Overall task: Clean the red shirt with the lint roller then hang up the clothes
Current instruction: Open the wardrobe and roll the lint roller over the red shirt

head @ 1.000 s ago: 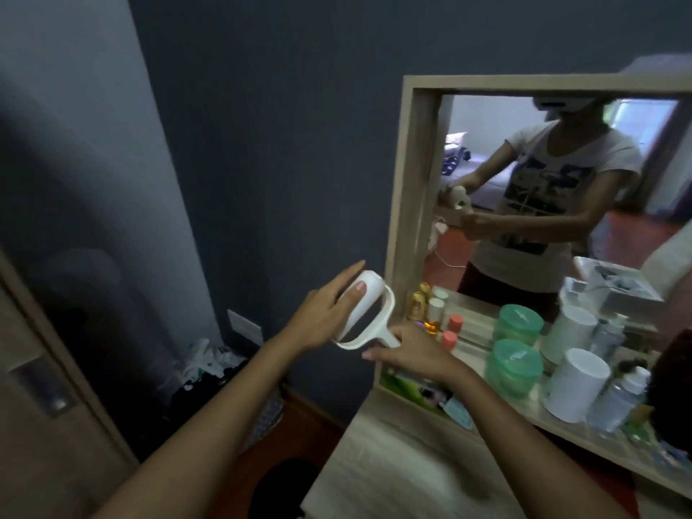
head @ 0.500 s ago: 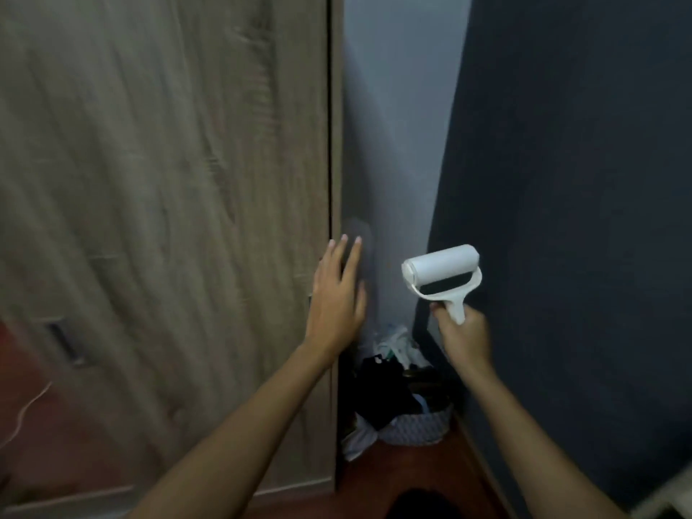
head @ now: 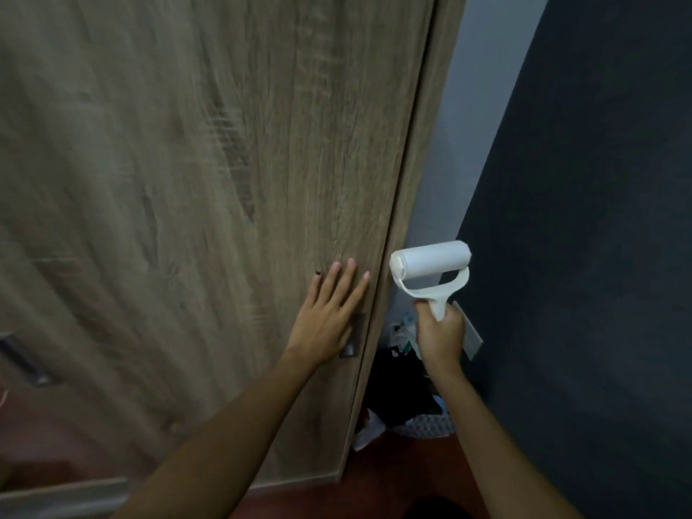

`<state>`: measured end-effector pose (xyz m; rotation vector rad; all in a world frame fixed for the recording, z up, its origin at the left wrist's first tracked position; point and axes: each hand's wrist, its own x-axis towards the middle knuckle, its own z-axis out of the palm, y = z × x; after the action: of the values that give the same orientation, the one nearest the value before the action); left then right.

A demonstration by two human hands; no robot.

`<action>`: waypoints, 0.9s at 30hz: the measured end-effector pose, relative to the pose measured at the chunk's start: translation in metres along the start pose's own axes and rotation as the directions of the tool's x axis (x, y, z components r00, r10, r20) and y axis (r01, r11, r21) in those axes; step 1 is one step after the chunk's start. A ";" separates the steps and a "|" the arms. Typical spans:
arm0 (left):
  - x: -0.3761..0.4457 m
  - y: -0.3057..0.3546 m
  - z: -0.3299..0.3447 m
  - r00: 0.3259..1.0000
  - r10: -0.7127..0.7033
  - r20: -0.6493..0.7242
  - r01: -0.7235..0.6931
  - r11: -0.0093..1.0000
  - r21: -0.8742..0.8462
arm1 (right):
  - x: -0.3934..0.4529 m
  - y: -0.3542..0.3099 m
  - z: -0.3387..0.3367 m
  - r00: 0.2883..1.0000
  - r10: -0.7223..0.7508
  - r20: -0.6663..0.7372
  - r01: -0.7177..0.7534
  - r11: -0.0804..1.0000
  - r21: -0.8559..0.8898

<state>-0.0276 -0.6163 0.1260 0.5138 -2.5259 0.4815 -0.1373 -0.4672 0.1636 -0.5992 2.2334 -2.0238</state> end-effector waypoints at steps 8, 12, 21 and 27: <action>0.006 -0.003 0.029 0.993 -0.021 -0.117 0.031 0.996 0.080 | 0.018 0.016 0.015 0.998 0.010 -0.056 -0.008 0.999 0.038; 0.004 0.000 0.033 0.988 -0.032 -0.151 0.048 0.994 0.099 | 0.020 0.013 0.011 0.999 -0.036 -0.014 0.036 0.997 0.062; -0.007 -0.010 0.030 0.991 -0.081 -0.109 0.097 0.985 0.142 | 0.017 -0.001 0.003 0.992 -0.101 0.073 0.087 0.981 0.171; -0.029 -0.032 0.019 0.978 -0.193 -0.079 0.203 0.964 0.170 | 0.007 -0.008 0.007 0.979 -0.156 0.133 0.128 0.971 0.202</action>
<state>0.0018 -0.6444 0.1024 0.7975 -2.3538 0.6390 -0.1398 -0.4767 0.1719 -0.8797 1.9344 -2.1491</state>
